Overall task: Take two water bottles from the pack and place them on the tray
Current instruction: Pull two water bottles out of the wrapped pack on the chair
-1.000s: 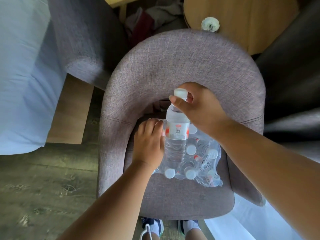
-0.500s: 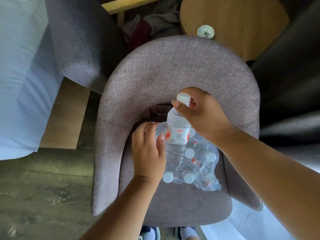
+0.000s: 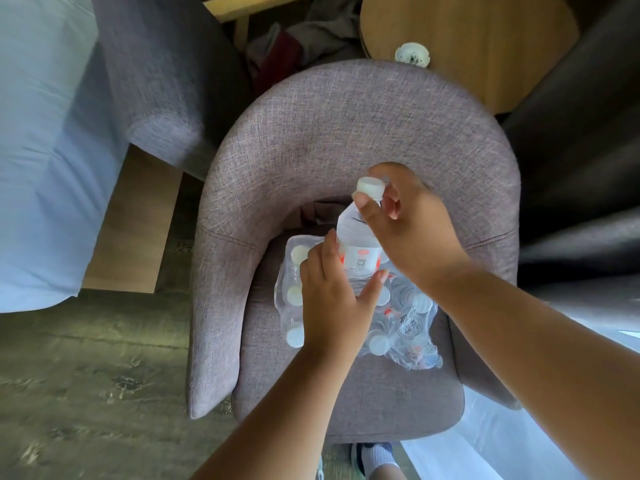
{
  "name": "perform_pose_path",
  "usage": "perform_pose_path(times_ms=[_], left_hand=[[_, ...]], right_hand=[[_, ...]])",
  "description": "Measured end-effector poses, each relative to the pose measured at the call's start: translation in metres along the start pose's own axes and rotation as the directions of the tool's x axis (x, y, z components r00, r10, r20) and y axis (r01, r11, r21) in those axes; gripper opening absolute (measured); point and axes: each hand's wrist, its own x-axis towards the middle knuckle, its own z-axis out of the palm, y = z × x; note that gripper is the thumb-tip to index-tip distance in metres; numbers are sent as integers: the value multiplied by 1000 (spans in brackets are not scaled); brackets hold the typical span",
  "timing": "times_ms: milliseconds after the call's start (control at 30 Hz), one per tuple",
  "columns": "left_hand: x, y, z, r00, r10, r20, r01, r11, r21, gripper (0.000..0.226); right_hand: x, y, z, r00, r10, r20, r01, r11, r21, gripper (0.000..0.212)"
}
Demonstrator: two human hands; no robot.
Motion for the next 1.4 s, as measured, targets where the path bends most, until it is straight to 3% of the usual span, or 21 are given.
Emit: perform_pose_path(times_ms=[67,167,300,467,633,733,933,1067,1200,1400], left_hand=[[1,1,0,1000,-1,2,1,1000,-16,87],[1,1,1,1000,7,-11,-7,1000,-29,85],[-1,1,4,1000,-6,-30,5,1000,-20,85],[-1,3,2,998,-56,-11,55,996,-75,82],[-1,4,3,997,-74,-6,73,993,-94,79],[-1,4,3,997,-76,-9,75,993,-94,79],[1,9,-1,997,-81,9,82,988,-134,72],[10,6,0,987,-148,62,159,951,-266,63],[11,7,-3,974,-210,84,225,863,-453,44],[15,11,-6,966,-239,99,255,820,-512,42]], right_hand=[[-18,2,-4,995,38,-90,-36,999,26,36],[-50,17,-5,990,33,-138,-44,996,-78,18],[-84,43,5,996,-84,23,87,934,-346,15],[-101,67,18,957,-39,286,183,847,-498,41],[-96,63,36,963,17,270,159,773,-615,41],[-93,64,38,970,-13,243,159,789,-593,30],[-91,63,13,936,-237,262,334,836,-435,14],[-85,47,-29,926,-204,318,302,905,-299,27],[-62,35,-64,905,-202,375,288,939,-188,26],[-13,12,-88,896,-110,430,142,989,-43,17]])
